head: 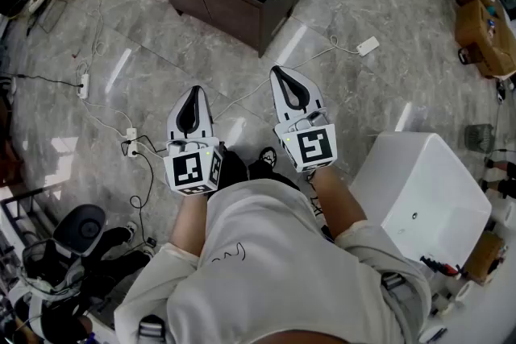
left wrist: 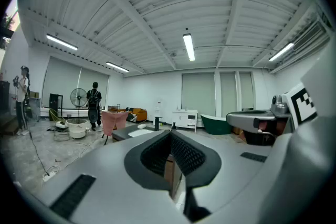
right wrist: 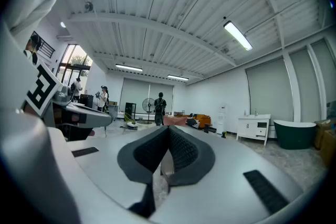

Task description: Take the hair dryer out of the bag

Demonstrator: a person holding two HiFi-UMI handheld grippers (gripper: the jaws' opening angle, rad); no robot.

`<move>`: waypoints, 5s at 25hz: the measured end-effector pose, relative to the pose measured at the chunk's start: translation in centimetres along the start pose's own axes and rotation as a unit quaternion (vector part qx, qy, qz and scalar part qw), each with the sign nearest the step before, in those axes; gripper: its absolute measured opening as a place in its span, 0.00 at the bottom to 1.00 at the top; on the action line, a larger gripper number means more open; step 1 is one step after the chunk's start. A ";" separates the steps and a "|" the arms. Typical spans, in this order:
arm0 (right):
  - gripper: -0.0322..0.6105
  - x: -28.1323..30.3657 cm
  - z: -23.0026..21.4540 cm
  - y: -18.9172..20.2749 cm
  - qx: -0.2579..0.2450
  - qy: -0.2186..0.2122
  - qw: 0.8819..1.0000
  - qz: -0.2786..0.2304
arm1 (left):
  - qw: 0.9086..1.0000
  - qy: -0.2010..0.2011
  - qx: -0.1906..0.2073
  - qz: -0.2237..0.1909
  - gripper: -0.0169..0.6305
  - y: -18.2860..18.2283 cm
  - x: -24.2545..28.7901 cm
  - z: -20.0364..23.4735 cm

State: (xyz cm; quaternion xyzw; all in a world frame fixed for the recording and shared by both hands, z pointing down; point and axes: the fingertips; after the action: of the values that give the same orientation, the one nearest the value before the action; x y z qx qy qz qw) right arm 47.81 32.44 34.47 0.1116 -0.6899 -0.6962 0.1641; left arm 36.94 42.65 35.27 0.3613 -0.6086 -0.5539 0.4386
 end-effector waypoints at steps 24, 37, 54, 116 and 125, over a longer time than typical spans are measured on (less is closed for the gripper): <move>0.05 2.2 2.4 -3.2 -0.073 0.006 0.993 0.091 | 0.998 0.053 0.006 0.023 0.06 -0.6 0.9 5.2; 0.05 10.5 8.1 -3.1 -0.035 0.020 0.999 0.035 | 0.997 0.073 -0.019 0.024 0.06 0.2 2.5 10.4; 0.13 20.7 8.0 1.6 0.001 0.041 0.996 0.077 | 0.990 0.121 -0.007 0.073 0.14 3.0 11.0 17.3; 0.16 36.5 -16.4 16.8 0.242 0.441 0.852 0.144 | 0.723 0.593 0.260 0.241 0.14 12.5 51.4 6.9; 0.16 34.8 -16.0 20.2 0.283 0.457 0.834 0.126 | 0.652 0.599 0.395 0.244 0.17 16.6 51.4 5.2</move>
State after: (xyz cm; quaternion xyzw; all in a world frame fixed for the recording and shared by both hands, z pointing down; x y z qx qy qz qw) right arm 23.34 4.46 56.67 0.3710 -0.7114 -0.3135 0.5079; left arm 14.66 -1.02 58.55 0.5924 -0.4411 0.2026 0.6430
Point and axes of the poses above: the fingertips, and each gripper's own axes: x forward along the fingers, z to its left, y out of its underside, and after that the axes turned 2 degrees about x, right-handed
